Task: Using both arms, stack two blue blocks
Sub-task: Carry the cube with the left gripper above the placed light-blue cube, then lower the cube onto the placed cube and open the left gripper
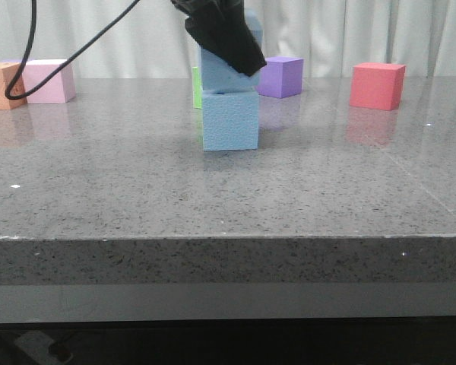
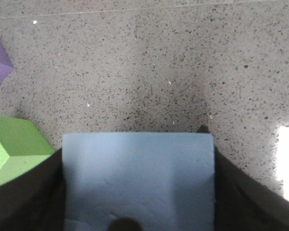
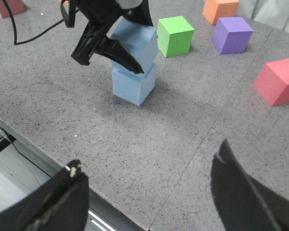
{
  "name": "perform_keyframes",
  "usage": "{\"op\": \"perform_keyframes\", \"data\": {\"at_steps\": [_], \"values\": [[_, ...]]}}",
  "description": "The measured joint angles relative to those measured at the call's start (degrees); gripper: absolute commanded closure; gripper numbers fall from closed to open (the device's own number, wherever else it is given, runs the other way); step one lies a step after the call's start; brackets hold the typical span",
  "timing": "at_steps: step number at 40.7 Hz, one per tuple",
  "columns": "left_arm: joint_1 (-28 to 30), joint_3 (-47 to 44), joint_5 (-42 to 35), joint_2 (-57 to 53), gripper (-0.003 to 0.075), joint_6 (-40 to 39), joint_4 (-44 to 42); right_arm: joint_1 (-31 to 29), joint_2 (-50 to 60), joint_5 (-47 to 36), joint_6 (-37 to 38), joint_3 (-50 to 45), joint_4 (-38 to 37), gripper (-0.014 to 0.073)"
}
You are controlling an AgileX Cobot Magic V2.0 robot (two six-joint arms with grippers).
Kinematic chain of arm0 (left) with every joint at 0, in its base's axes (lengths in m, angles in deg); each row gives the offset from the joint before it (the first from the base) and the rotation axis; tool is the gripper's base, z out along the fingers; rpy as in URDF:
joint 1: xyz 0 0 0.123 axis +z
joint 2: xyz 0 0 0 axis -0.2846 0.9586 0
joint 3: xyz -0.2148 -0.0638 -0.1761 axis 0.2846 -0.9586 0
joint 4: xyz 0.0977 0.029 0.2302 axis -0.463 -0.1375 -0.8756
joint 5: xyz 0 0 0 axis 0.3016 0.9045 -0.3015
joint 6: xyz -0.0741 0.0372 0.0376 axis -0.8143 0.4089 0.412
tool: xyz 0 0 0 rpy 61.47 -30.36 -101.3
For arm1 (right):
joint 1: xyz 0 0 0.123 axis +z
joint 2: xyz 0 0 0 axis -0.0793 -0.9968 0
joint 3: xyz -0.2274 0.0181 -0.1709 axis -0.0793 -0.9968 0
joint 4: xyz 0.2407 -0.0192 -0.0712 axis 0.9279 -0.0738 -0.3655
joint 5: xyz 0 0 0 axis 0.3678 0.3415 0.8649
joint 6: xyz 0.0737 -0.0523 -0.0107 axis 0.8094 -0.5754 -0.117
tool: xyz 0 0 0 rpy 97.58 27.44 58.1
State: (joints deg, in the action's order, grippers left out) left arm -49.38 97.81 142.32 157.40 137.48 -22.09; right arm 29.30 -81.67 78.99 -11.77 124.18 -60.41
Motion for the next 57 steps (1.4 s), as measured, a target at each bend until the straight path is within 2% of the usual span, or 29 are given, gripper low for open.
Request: {"op": "perform_keyframes", "data": {"at_steps": [22, 25, 31, 34, 57], "values": [[0.0, 0.0, 1.1, 0.0, 0.0379, 2.1, 0.0, 0.0, 0.0, 0.0, 0.0, 0.0, 0.0, 0.0053], [0.0, 0.0, 1.6, 0.0, 0.0355, 2.6, 0.1, 0.0, 0.0, 0.0, 0.0, 0.0, 0.0, 0.0053], [0.0, 0.0, 1.7, 0.0, 0.0244, 2.9, 0.2, 0.0, 0.0, 0.0, 0.0, 0.0, 0.0, 0.0053], [0.0, 0.0, 1.7, 0.0, 0.0217, 2.9, 0.2, 0.0, 0.0, 0.0, 0.0, 0.0, 0.0, 0.0053], [0.0, 0.0, 0.9, -1.2, 0.0197, 3.0, 0.3, 0.0, 0.0, 0.0, 0.0, 0.0, 0.0, 0.0053]]}}
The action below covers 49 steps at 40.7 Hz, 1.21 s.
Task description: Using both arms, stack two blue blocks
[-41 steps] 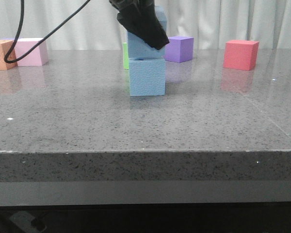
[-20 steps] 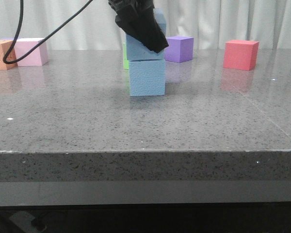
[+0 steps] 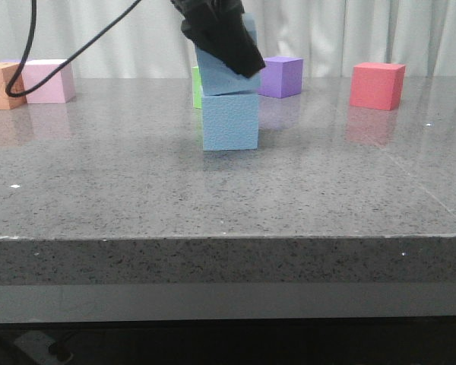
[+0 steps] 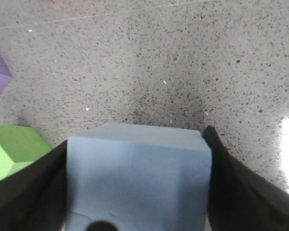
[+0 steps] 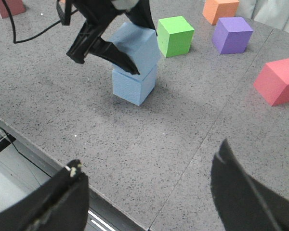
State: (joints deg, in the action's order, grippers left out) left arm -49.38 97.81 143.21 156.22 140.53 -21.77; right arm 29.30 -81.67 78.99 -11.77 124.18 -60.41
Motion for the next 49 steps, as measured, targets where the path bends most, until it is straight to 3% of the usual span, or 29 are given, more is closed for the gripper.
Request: {"op": "perform_keyframes", "data": {"at_steps": [6, 13, 37, 49], "values": [[0.0, 0.0, 0.0, -3.4, 0.0133, -2.1, 0.0, 0.0, 0.0, 0.0, 0.0, 0.0, 0.0, 0.0053], [0.0, 0.0, 0.0, -7.6, 0.0132, -6.5, 0.0, 0.0, 0.0, 0.0, 0.0, 0.0, 0.0, 0.0053], [0.0, 0.0, 8.3, -22.0, 0.0132, -40.9, -11.9, 0.0, 0.0, 0.0, 0.0, 0.0, 0.0, 0.0053], [0.0, -0.2, 14.6, -26.2, 0.0132, -52.7, -15.7, 0.0, 0.0, 0.0, 0.0, 0.0, 0.0, 0.0053]]}}
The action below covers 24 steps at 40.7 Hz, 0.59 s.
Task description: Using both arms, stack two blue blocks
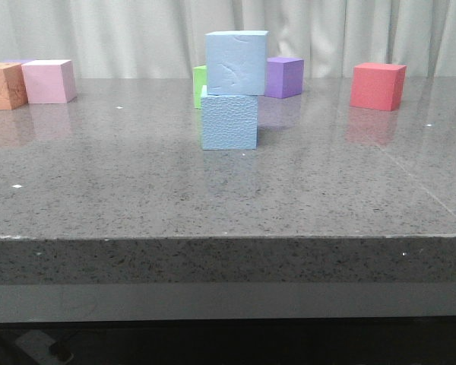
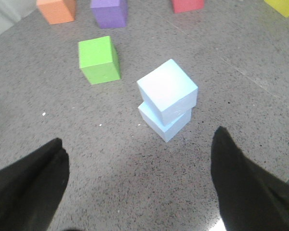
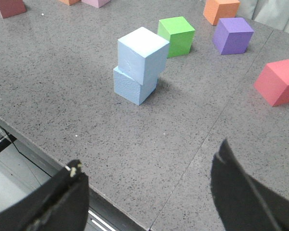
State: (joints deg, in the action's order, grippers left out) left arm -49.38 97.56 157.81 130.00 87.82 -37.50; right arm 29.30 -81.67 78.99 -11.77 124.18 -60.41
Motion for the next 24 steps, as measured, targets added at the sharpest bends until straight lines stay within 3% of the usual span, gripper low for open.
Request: {"op": "perform_keyframes", "data": {"at_steps": [10, 24], "values": [[0.0, -6.8, -0.8, -7.4, 0.0132, -7.8, -6.3, 0.0, 0.0, 0.0, 0.0, 0.0, 0.0, 0.0053], [0.0, -24.3, -7.6, -21.2, 0.0132, -14.0, -8.5, 0.0, 0.0, 0.0, 0.0, 0.0, 0.0, 0.0053]]}}
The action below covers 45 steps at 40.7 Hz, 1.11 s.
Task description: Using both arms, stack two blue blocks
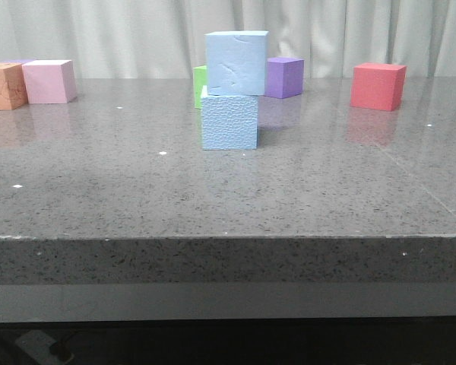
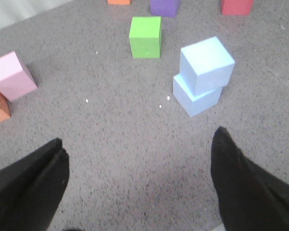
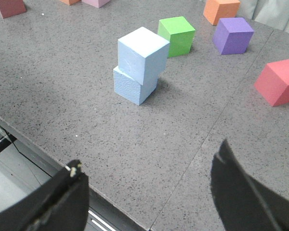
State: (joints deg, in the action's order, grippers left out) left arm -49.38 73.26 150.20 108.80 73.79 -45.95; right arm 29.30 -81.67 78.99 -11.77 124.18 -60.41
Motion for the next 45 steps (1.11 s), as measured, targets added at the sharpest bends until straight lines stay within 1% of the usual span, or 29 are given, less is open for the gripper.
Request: {"op": "perform_keyframes", "data": {"at_steps": [10, 16, 21, 28, 34, 43, 45], "values": [[0.0, -14.9, -1.6, -9.4, 0.0134, -3.0, -0.4, 0.0, 0.0, 0.0, 0.0, 0.0, 0.0, 0.0053], [0.0, -24.2, -3.4, -16.8, 0.0134, -9.2, -4.2, 0.0, 0.0, 0.0, 0.0, 0.0, 0.0, 0.0053], [0.0, -29.6, -4.5, -22.4, 0.0134, -13.4, -7.9, 0.0, 0.0, 0.0, 0.0, 0.0, 0.0, 0.0053], [0.0, -33.8, -7.2, -26.6, 0.0134, -14.6, -8.0, 0.0, 0.0, 0.0, 0.0, 0.0, 0.0, 0.0053], [0.0, -35.1, -8.2, -26.9, 0.0134, -14.2, -5.8, 0.0, 0.0, 0.0, 0.0, 0.0, 0.0, 0.0053], [0.0, -36.2, -10.9, -26.9, 0.0135, -8.7, -0.4, 0.0, -0.6, 0.0, 0.0, -0.1, 0.0, 0.0055], [0.0, -36.3, -11.3, -26.9, 0.0139, -8.3, -0.2, 0.0, -0.7, 0.0, 0.0, -0.1, 0.0, 0.0080]]}}
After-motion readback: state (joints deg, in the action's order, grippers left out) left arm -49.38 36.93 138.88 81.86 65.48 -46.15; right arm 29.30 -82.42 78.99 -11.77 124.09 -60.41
